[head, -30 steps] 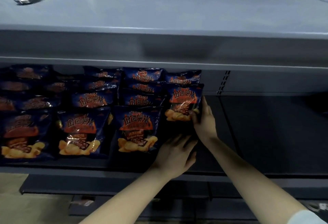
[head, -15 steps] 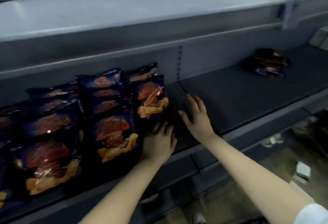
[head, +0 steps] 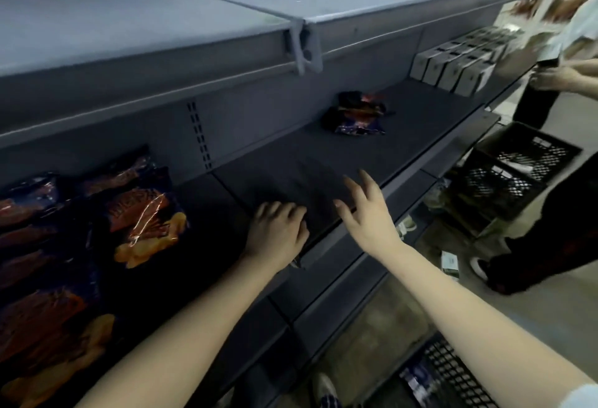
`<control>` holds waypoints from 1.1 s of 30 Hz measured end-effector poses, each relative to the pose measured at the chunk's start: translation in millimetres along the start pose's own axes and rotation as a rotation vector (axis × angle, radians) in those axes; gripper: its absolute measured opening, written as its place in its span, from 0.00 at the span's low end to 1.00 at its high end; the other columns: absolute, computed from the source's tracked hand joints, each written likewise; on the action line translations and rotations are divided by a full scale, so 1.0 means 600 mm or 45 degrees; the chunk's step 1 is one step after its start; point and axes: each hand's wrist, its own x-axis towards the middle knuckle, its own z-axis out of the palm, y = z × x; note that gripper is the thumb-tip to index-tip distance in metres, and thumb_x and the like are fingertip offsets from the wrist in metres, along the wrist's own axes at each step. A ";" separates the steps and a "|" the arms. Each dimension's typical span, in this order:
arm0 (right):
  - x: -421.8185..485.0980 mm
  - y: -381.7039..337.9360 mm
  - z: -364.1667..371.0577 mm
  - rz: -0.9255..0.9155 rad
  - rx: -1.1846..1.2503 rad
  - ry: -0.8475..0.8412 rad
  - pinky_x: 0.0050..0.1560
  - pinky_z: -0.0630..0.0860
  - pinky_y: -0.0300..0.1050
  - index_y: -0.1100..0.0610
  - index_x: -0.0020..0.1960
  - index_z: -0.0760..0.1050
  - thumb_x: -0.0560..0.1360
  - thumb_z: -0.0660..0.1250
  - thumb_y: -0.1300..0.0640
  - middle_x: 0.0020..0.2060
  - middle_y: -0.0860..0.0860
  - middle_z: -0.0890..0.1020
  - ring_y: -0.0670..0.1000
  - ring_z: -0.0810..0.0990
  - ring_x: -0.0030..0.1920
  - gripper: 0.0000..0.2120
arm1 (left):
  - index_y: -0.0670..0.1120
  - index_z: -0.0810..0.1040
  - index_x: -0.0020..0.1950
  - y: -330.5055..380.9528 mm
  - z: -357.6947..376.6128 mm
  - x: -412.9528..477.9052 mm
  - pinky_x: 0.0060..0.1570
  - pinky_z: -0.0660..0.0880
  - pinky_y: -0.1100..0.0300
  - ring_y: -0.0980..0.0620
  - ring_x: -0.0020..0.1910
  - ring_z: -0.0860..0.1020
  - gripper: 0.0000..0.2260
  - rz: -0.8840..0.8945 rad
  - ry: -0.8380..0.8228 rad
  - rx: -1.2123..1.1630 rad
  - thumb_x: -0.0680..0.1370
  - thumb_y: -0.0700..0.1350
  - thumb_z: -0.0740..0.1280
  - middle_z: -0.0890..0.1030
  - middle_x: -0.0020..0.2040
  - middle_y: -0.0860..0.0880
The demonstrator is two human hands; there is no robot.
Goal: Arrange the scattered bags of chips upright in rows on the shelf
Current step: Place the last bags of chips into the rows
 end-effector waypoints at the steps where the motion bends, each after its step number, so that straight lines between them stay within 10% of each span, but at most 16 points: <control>1: 0.012 0.019 -0.003 0.016 -0.009 0.005 0.70 0.62 0.59 0.59 0.72 0.65 0.79 0.61 0.49 0.73 0.62 0.59 0.63 0.59 0.73 0.24 | 0.43 0.80 0.56 0.006 0.012 0.018 0.52 0.74 0.51 0.43 0.48 0.79 0.13 0.008 -0.007 -0.020 0.74 0.45 0.66 0.82 0.51 0.45; 11: 0.214 0.196 -0.007 0.027 -0.114 -0.097 0.70 0.59 0.62 0.53 0.74 0.62 0.76 0.66 0.50 0.74 0.61 0.56 0.65 0.54 0.73 0.28 | 0.48 0.69 0.70 0.040 0.115 0.259 0.61 0.66 0.50 0.46 0.66 0.69 0.21 -0.100 -0.158 -0.005 0.78 0.53 0.60 0.70 0.70 0.47; 25: 0.448 0.280 0.058 0.035 -0.294 -0.522 0.70 0.49 0.72 0.42 0.76 0.46 0.70 0.69 0.41 0.76 0.49 0.49 0.64 0.42 0.75 0.43 | 0.48 0.66 0.72 0.023 0.185 0.393 0.64 0.65 0.48 0.42 0.68 0.66 0.25 -0.237 -0.216 0.054 0.76 0.53 0.63 0.66 0.72 0.44; 33: 0.445 0.288 0.054 0.024 -0.281 -0.430 0.62 0.67 0.66 0.42 0.75 0.53 0.75 0.65 0.53 0.71 0.50 0.61 0.64 0.58 0.70 0.34 | 0.47 0.63 0.73 0.024 0.196 0.403 0.66 0.62 0.45 0.41 0.69 0.64 0.26 -0.232 -0.229 0.079 0.77 0.54 0.61 0.64 0.73 0.44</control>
